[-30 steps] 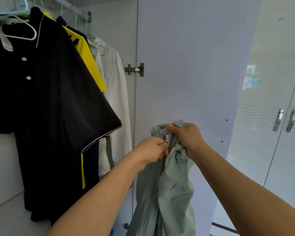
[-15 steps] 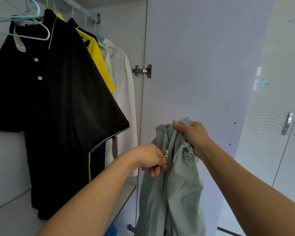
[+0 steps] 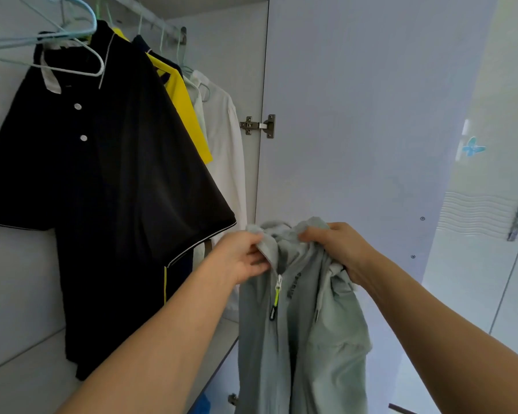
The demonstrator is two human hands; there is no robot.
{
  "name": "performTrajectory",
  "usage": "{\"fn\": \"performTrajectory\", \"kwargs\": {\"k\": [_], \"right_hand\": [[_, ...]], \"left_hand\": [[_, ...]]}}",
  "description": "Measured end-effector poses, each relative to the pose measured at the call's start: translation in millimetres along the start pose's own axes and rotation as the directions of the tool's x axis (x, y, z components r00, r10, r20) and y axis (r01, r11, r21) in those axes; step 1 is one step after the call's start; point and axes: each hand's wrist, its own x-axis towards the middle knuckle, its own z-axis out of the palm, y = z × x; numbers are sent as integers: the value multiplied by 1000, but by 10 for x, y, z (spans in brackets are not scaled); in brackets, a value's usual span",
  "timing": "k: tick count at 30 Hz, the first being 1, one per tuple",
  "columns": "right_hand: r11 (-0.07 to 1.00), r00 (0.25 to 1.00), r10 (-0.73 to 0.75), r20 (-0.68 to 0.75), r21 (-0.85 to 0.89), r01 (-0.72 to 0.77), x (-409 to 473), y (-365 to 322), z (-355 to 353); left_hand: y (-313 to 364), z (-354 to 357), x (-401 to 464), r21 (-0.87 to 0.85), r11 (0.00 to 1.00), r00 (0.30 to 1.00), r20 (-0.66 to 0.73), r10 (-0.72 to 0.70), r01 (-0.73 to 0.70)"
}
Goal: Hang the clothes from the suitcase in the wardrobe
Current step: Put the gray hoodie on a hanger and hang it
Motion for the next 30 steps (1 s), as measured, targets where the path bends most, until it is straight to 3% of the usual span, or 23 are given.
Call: {"fn": "performTrajectory", "kwargs": {"k": [2, 4, 7, 8, 9, 11, 12, 13, 14, 15, 16, 17, 21, 23, 25, 27, 28, 30], "right_hand": [[953, 1000, 10, -26, -303, -17, 52, 114, -157], [811, 997, 43, -68, -580, -75, 125, 256, -297], [579, 980, 114, -164, -791, -200, 179, 471, -461], [573, 967, 166, -192, -780, -253, 188, 524, -494], [651, 950, 230, -211, -692, -311, 183, 548, -524], [896, 920, 356, -166, -217, -386, 156, 500, -550], [921, 916, 389, -98, 68, -384, 118, 414, -542], [881, 921, 390, -1, 293, -372, 73, 293, -527], [824, 925, 371, 86, 429, -370, 54, 188, -500], [782, 922, 353, 159, 490, -384, 28, 84, -471], [764, 917, 339, 210, 507, -399, 14, -3, -435], [762, 913, 326, 247, 502, -408, -5, -75, -393], [820, 923, 237, 302, 447, -357, -63, -208, -310], [867, 929, 198, 313, 386, -315, -127, -214, -385], [946, 963, 125, 238, 265, -188, -141, -174, -475], [987, 985, -26, 169, -155, 53, -120, -45, -653], [907, 986, -43, 159, -408, 106, -130, 31, -710], [713, 997, -51, 53, -697, 73, -152, 219, -780]], "left_hand": [[87, -14, -13, -257, 965, 999, -5, 53, -52], [190, -27, -56, -452, 884, 991, -14, 131, -123], [302, 22, -152, -530, 822, 972, -15, 235, -207], [318, 45, -179, -487, 849, 974, -11, 228, -204], [322, 66, -200, -387, 902, 979, -10, 205, -193], [260, 107, -275, -21, 986, 986, -30, 164, -165], [192, 134, -336, 252, 956, 984, -56, 171, -152], [111, 143, -393, 559, 821, 978, -73, 193, -120], [26, 145, -435, 818, 573, 974, -83, 212, -54], [-65, 145, -468, 962, 273, 969, -91, 229, 26], [-148, 137, -478, 995, 39, 963, -102, 249, 95], [-217, 128, -447, 992, -61, 965, -93, 244, 111], [-530, 297, -403, 988, -102, 968, 138, 208, -119], [-678, 380, -366, 986, -17, 940, 162, 299, -165], [-653, 316, -288, 946, 283, 914, 30, 404, -156], [-536, 227, -235, 787, 586, 867, -142, 478, -194], [-451, 183, -231, 692, 686, 834, -225, 503, -227], [-277, 136, -268, 522, 803, 784, -354, 511, -288]]}}
